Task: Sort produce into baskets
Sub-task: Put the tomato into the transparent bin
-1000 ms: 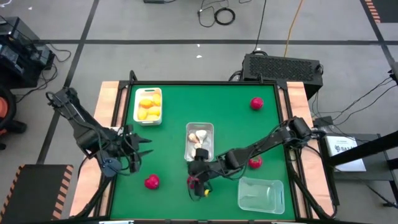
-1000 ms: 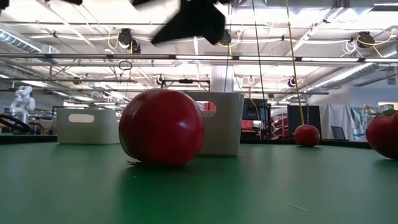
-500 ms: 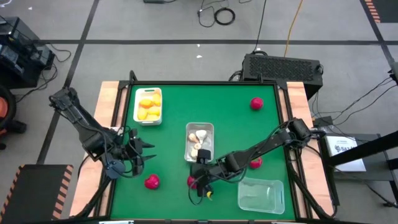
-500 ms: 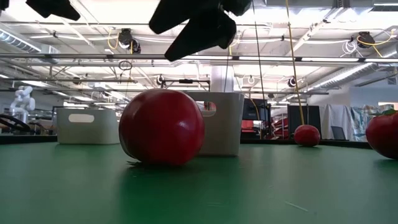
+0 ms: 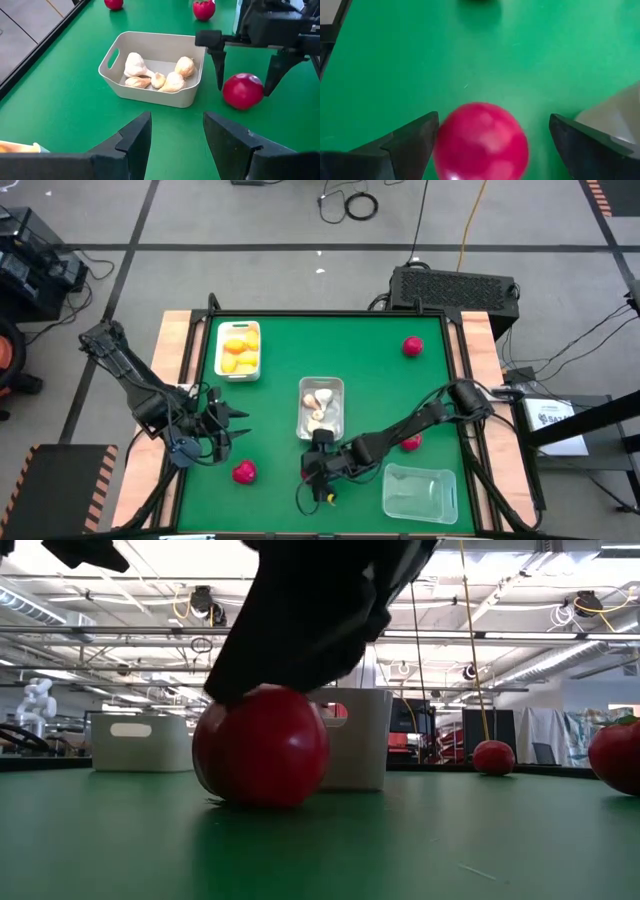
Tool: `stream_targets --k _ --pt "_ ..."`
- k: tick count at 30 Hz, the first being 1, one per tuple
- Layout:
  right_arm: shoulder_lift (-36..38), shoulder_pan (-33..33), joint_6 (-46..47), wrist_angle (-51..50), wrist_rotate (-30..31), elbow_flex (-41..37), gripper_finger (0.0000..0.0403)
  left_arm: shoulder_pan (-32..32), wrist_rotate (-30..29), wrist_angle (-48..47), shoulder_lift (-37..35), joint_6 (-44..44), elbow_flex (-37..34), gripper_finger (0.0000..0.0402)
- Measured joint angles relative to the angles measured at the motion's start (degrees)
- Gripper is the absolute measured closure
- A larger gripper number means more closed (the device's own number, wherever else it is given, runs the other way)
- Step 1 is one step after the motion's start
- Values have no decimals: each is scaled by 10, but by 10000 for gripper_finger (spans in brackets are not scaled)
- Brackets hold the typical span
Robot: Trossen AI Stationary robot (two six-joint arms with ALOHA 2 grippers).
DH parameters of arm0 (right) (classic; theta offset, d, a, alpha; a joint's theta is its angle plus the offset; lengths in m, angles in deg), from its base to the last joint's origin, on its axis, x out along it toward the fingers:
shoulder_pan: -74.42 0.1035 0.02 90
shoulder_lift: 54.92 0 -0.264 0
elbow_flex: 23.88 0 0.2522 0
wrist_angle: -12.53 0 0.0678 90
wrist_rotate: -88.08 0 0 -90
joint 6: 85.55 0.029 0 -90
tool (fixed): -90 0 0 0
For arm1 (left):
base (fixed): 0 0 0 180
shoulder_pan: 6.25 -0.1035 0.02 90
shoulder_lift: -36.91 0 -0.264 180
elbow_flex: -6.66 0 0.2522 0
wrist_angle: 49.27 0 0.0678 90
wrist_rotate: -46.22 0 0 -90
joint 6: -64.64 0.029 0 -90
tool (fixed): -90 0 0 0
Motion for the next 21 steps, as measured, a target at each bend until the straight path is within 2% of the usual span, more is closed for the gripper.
stream_targets --k 11,16,21 --pt "-32 2 20 1 17 2 35 0 1 -3 0 3 0 215" --pt "-31 2 30 -2 16 2 53 0 1 -4 0 3 0 215" --pt "-30 5 84 -18 -12 2 72 0 1 -4 0 2 0 215"
